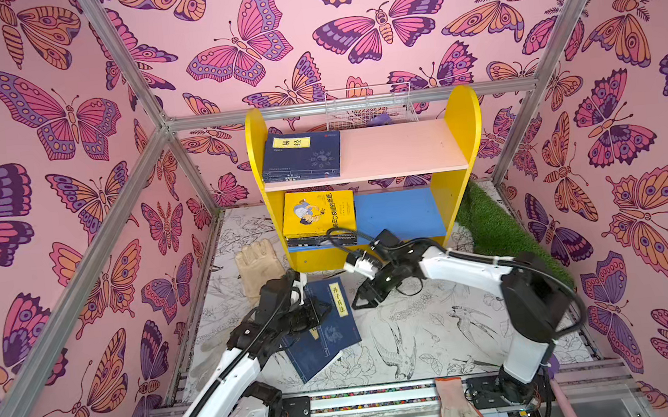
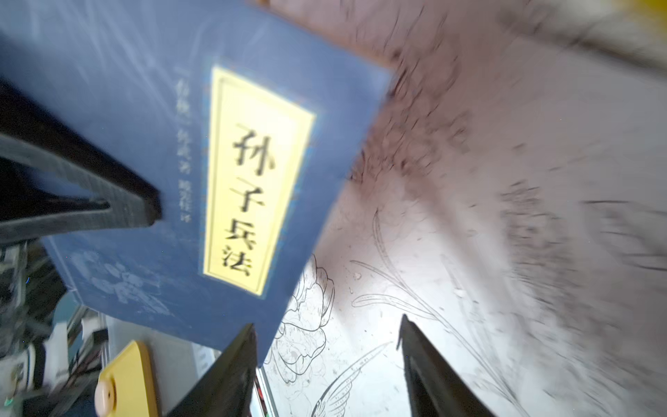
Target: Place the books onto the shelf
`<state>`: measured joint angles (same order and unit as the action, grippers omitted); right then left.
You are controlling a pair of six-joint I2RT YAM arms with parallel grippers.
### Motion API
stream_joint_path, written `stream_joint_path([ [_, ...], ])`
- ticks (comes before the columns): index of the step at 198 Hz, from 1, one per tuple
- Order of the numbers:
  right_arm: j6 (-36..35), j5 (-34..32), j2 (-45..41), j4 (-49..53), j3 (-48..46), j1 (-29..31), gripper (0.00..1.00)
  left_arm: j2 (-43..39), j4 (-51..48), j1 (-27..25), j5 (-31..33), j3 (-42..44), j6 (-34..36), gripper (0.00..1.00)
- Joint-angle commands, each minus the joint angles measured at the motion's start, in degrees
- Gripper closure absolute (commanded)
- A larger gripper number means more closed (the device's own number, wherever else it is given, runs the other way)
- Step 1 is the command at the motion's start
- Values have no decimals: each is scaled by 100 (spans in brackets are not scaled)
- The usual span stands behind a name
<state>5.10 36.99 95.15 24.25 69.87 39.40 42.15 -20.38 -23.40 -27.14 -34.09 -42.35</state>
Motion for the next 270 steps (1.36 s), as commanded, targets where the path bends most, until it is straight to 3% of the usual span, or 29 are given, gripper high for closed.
stream_joint_path([
  [1, 685, 36, -1045, -867, -356, -534, 32, -611, 901, -37, -845, -363, 38, 100],
  [25, 1544, 80, -2085, -2144, -891, -939, 30, -661, 1816, -42, -1677, -803, -353, 100],
  [41, 1837, -252, -2671, -2536, -1018, -1051, 28, -566, 2348, -54, -1785, -1206, -511, 100],
  [54, 1981, -340, -3004, -2780, -1034, -1094, 26, -517, 2692, -60, -1354, -1529, -465, 100],
  [84, 2669, 395, -3316, -3848, -1019, -1085, 22, -401, 3897, -60, 802, -1743, -525, 100],
  [97, 3354, 839, -3163, -4690, -900, -850, 21, 2, 4905, -64, 802, -1774, -525, 100],
  [103, 3370, 884, -3093, -4737, -837, -708, 21, 97, 5040, -68, 1413, -1798, -744, 100],
  [138, 3350, 862, -2499, -5158, -441, 314, 22, 576, 6108, -212, 1782, -1711, -926, 100],
  [193, 4491, 674, -1480, -6572, 163, 487, 31, 835, 6534, -445, 1867, -1884, -775, 100],
  [216, 5000, 602, -1163, -7217, 360, 489, 41, 855, 6665, -558, 1929, -1804, -755, 100],
  [256, 5759, 538, -977, -8101, 357, 477, 87, 831, 6646, -681, 2139, -1663, -549, 100],
  [270, 5735, 438, -1070, -8045, 328, 435, 96, 783, 6266, -708, 2209, -1701, -310, 100],
])
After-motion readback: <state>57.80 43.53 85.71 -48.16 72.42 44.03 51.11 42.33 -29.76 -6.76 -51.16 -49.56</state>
